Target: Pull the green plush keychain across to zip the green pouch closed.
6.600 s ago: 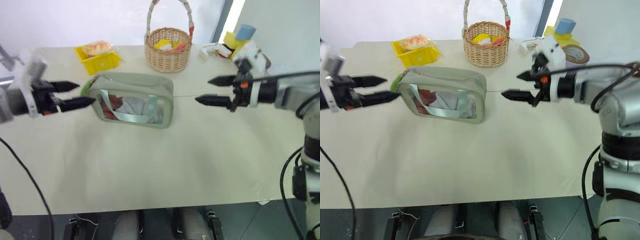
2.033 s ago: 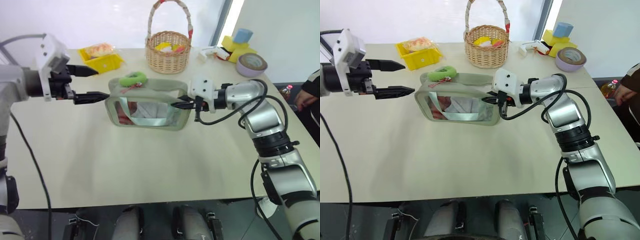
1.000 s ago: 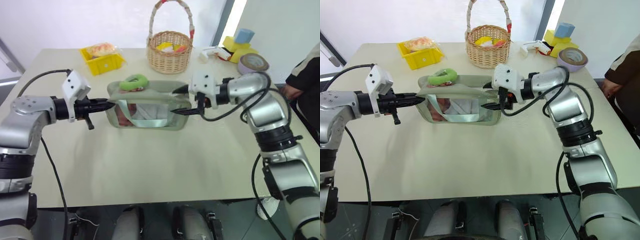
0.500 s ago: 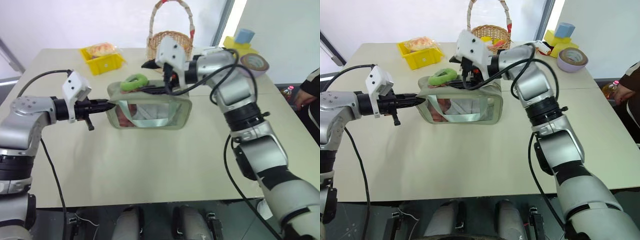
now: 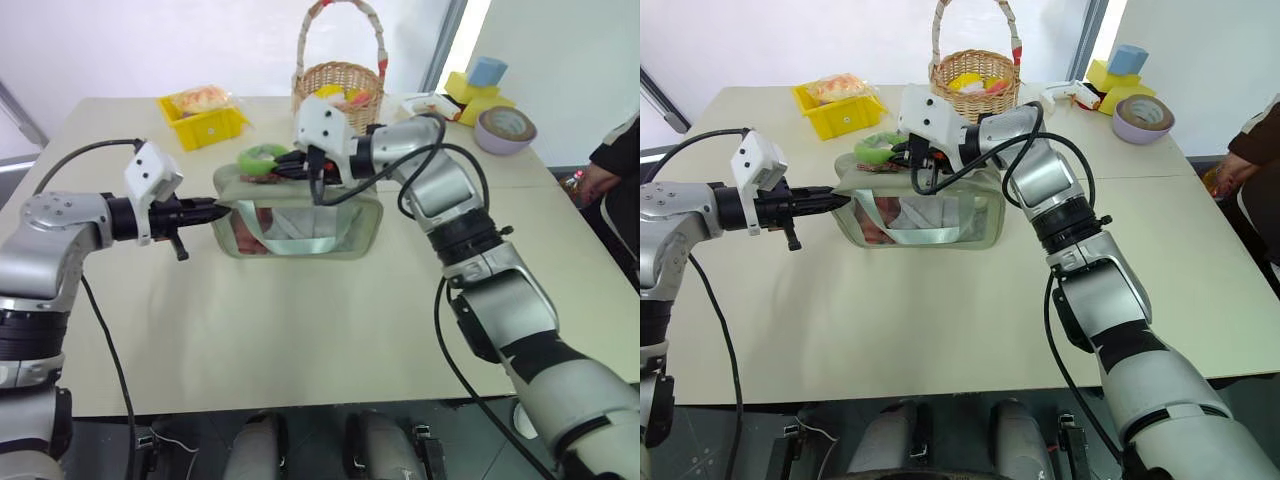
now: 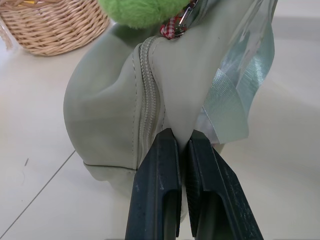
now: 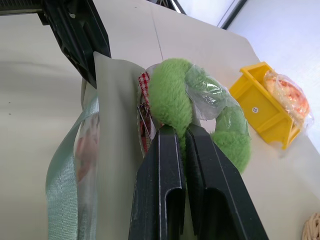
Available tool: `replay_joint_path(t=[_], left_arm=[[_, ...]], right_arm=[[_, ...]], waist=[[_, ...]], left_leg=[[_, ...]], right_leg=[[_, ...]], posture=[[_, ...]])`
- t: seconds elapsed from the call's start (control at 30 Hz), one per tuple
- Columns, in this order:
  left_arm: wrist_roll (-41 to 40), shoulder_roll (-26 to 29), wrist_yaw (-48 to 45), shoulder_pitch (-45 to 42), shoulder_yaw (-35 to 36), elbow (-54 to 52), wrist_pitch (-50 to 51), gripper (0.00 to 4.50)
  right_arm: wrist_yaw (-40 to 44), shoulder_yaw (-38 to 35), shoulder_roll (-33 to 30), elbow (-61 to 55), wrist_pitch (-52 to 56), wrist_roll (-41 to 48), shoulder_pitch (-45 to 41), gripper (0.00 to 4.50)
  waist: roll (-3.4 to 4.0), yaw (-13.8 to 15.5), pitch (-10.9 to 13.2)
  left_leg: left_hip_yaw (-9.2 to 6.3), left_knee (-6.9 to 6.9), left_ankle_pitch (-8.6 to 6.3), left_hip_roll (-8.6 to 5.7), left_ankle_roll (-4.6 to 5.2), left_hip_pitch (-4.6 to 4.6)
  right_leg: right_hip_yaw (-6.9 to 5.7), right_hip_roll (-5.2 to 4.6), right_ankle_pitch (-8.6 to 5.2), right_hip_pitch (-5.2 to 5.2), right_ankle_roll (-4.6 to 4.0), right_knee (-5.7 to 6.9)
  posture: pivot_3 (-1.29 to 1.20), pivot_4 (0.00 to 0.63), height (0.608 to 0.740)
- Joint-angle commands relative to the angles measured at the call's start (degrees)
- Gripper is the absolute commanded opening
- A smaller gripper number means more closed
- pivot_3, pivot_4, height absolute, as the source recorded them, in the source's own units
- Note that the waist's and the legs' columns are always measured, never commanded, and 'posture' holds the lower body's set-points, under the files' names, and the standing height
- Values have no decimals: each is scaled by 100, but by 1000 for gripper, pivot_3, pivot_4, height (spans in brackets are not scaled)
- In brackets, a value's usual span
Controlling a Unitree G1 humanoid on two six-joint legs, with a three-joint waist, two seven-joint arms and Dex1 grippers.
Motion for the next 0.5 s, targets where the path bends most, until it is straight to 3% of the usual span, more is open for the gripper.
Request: replay_joint_path(t=[0.03,0.27,0.5], left_arm=[[-18,55,-9,-41,99,-115,-41,0],[-3,131,-27,73,189,-19,-81,0],[26,17,108,68,136,40,-75,0]], right_arm=[[81,-411,-423,-620,346,210,-147,44],[-123,-871,-1839,-1845,1529,110,323,44],[-879,-992,-2718,-2656,2434,-388,1269,44]], waist=[[0,12,0],[0,20,0],[1,14,-1]], left_leg=[[0,0,0,0,0,0],[-2,0,-1,0,1,0],[2,-2,-2,-1,3,2]], right_leg=[[0,0,0,0,0,0],[0,-2,0,0,0,-1],[1,0,0,0,0,-3]], posture=[[0,150,739],[0,150,739],[0,150,739]])
